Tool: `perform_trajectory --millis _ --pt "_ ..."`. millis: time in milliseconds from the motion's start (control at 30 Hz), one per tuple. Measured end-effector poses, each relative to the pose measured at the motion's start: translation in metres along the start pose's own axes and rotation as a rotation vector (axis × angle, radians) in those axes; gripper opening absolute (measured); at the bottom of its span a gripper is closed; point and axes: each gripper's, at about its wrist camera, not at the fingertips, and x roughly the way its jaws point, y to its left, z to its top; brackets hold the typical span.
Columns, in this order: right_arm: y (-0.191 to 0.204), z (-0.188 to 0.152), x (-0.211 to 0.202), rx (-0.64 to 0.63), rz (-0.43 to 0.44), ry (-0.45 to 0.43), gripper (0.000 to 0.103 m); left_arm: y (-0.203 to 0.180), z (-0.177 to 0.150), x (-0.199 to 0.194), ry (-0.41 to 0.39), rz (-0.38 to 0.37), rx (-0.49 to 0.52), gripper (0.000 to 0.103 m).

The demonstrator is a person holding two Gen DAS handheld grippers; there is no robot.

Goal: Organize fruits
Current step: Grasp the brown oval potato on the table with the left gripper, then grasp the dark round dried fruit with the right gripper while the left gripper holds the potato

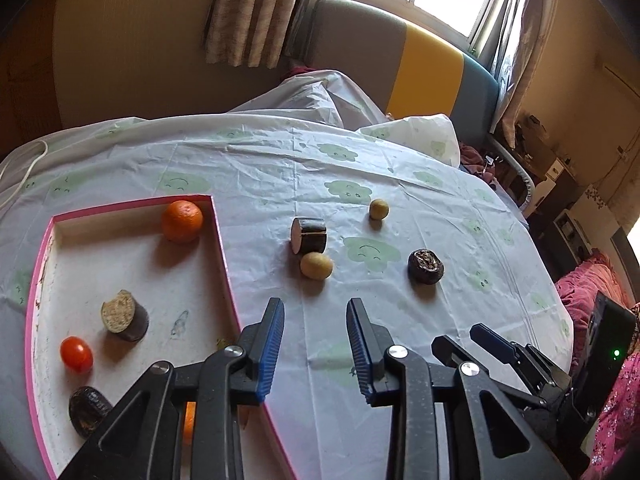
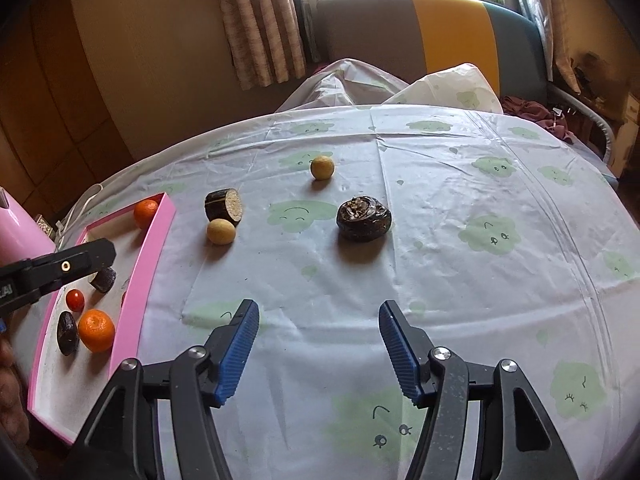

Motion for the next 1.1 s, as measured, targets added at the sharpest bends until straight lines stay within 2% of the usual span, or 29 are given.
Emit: perform_trajectory --millis 233,500,633,733,867,1100 --pt "-0.017 0.005 0.002 0.033 0.003 -0.003 0.063 -0.012 0.018 0.046 0.065 0.014 -0.013 0.032" --pt "-0.033 0.006 0.006 0.067 0.018 0.005 0.065 -0.011 0.028 0.089 0.121 0.107 -0.058 0.034" --pt "-0.038 0.007 0.008 0.072 0.022 0.002 0.065 -0.005 0.028 0.104 0.148 0.114 -0.095 0.034" --pt "-0.040 0.007 0.007 0.074 0.020 0.001 0.065 -0.007 0.028 0.106 0.130 0.126 -0.075 0.033" --pt "-0.043 0.008 0.010 0.075 0.028 0.009 0.065 -0.008 0.025 0.104 0.106 0.096 -0.060 0.029" --pt "-0.045 0.008 0.012 0.073 0.030 0.019 0.065 -0.025 0.004 0.080 0.086 0.079 -0.003 0.029"
